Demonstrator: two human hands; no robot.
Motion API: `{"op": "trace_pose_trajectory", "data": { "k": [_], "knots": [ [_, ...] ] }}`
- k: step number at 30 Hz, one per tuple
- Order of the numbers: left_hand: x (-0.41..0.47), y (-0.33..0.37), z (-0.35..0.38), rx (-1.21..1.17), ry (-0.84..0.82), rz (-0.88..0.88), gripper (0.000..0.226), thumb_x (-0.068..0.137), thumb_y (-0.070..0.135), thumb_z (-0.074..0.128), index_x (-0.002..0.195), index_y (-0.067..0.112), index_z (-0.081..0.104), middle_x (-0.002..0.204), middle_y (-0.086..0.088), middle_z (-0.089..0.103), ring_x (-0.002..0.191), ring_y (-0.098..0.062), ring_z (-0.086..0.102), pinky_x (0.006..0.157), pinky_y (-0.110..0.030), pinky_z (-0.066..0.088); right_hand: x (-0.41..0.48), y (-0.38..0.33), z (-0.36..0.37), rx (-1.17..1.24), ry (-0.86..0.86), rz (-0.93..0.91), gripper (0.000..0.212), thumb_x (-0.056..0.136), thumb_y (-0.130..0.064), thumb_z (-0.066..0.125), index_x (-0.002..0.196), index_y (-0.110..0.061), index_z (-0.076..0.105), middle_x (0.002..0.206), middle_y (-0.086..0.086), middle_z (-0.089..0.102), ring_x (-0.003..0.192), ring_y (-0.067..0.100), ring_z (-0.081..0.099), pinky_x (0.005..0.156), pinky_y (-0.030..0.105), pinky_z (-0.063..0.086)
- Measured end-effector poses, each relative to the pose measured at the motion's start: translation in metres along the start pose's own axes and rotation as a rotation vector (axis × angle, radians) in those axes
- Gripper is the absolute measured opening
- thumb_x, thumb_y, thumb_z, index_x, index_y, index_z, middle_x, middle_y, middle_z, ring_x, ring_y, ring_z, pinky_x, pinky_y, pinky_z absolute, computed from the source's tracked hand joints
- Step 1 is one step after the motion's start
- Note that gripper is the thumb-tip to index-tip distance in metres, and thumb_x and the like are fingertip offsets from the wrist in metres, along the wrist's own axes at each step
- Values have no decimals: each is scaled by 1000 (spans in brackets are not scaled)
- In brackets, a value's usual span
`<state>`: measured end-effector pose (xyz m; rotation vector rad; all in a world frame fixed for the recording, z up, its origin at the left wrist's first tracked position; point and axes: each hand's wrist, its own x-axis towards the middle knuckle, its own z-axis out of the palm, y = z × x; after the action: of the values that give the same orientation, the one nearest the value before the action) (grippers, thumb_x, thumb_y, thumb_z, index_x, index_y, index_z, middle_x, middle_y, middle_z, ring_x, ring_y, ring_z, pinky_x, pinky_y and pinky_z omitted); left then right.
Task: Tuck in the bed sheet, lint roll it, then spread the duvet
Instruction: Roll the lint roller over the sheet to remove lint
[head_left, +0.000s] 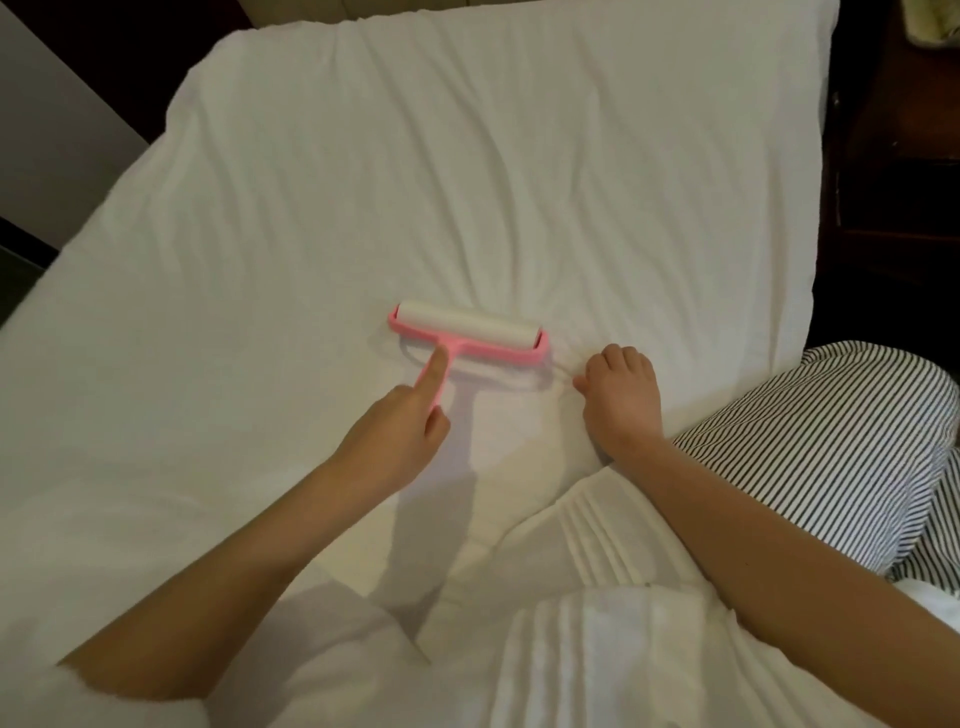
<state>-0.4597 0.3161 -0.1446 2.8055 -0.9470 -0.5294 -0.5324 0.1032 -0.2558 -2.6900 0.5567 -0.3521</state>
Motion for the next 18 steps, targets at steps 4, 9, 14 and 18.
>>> {"op": "trace_pose_trajectory", "data": {
  "k": [4,9,14,18],
  "knots": [
    [-46,-3,-16,68,-103,-62,71,92,19,41,148,41,2,60,-4,45,55,-19,49,52,-32,37,-3,-6,-8,-43,60,-28,19,77,-10,50,62,-1,56,64,14,53,58,31,54,60,33,48],
    [5,7,-31,165,-38,-42,63,92,19,41,148,32,16,74,-10,52,72,-32,56,58,-33,41,-5,-9,-9,-76,56,-7,27,76,-15,37,63,0,56,65,15,53,59,31,54,68,31,31],
    [82,33,-26,94,12,-25,63,96,12,34,151,24,7,63,-3,38,61,-25,44,51,-31,27,-6,-10,-9,-91,89,48,12,69,-9,56,64,1,57,66,15,54,58,31,56,68,33,40],
    [37,24,-22,133,-11,-66,62,96,14,36,151,22,9,81,-16,54,76,-32,53,60,-30,32,-5,-11,-7,-82,78,66,11,67,-8,58,66,3,58,67,17,55,61,33,56,68,35,40]
  ]
}}
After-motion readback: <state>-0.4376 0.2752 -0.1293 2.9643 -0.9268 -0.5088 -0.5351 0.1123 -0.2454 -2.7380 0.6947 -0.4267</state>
